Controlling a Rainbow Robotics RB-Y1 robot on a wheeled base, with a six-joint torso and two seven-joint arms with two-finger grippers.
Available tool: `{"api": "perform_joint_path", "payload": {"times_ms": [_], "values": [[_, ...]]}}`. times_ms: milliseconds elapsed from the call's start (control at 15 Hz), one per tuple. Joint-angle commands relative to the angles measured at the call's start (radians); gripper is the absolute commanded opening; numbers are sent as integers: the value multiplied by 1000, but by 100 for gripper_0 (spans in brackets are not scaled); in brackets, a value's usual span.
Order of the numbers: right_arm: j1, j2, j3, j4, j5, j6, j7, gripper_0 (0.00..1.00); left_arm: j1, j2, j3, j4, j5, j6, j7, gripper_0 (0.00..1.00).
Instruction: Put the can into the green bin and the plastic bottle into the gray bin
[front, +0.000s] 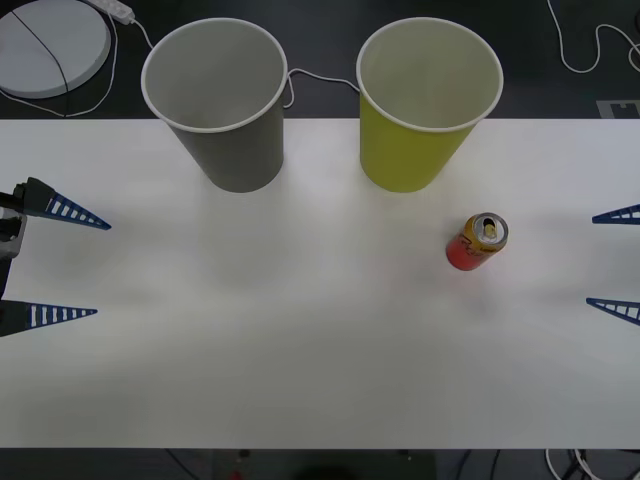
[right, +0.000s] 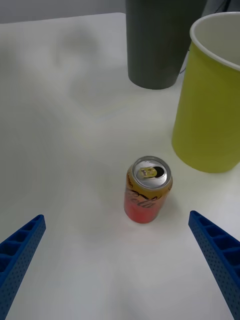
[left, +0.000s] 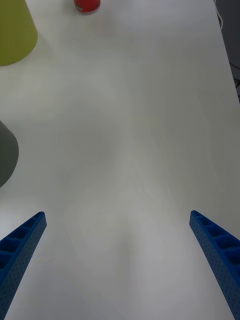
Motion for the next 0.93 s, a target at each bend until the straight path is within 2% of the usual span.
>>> {"api": "perform_joint_path", "payload": {"times_ms": [67, 333, 733, 933], "values": [[0, 9, 0, 96, -17, 0, 76, 100, 0, 0, 0, 0, 0, 0, 0, 100], [0, 26, 31, 213, -63, 57, 194, 100, 0, 0, 0, 0, 0, 0, 0, 100], [-1, 35, 213, 423, -305, 187, 369, 100, 0, 0, 0, 0, 0, 0, 0, 100], [-8, 71, 243, 461, -343, 209, 389, 100, 0, 0, 0, 0, 0, 0, 0, 100]]}}
